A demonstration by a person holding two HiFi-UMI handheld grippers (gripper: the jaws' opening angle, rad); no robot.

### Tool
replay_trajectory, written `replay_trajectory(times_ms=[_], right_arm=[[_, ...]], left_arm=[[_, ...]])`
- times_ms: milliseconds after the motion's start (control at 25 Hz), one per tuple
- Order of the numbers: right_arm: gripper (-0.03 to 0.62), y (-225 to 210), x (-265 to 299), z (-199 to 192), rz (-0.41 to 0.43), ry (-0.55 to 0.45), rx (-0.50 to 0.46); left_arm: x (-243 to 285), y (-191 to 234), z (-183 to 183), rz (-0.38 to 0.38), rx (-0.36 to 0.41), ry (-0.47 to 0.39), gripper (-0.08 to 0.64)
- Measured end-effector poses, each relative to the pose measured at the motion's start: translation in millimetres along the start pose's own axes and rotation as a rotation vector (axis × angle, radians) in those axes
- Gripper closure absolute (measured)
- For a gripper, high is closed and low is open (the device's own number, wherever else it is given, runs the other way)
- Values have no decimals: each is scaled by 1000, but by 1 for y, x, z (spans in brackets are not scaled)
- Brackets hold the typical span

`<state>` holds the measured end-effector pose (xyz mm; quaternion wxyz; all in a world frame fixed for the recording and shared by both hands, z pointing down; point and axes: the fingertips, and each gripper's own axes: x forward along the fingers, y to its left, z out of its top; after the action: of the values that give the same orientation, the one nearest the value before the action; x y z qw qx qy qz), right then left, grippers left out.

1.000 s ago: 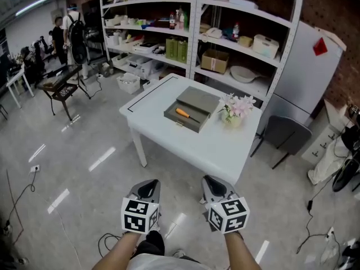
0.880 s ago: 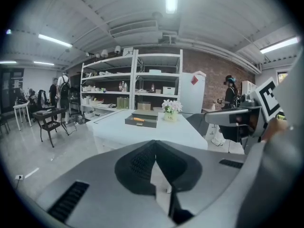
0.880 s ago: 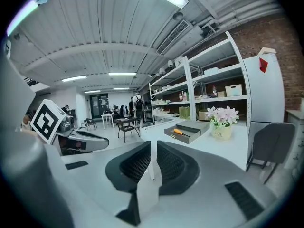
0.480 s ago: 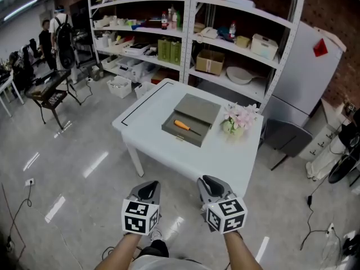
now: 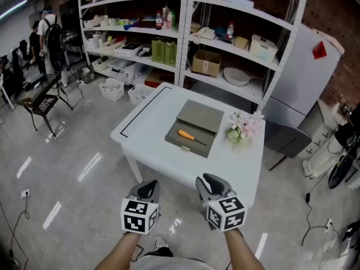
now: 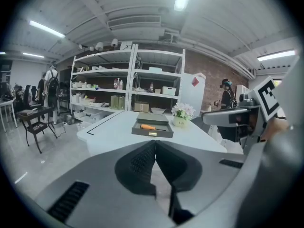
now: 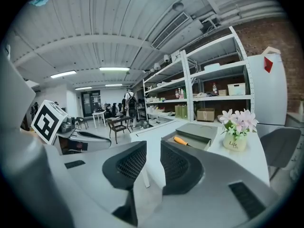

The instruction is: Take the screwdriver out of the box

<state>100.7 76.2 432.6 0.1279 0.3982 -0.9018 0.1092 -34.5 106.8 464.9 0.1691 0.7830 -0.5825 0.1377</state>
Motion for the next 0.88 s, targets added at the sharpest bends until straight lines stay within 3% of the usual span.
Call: replay_trajectory(times_ms=[400, 880], right_arm=[[486, 8, 54, 14, -34, 20, -17], [477, -9, 92, 21, -44, 40, -22]], left_arm=[[20, 57, 10, -30, -2, -5, 555], [52, 85, 21, -50, 17, 6, 555]])
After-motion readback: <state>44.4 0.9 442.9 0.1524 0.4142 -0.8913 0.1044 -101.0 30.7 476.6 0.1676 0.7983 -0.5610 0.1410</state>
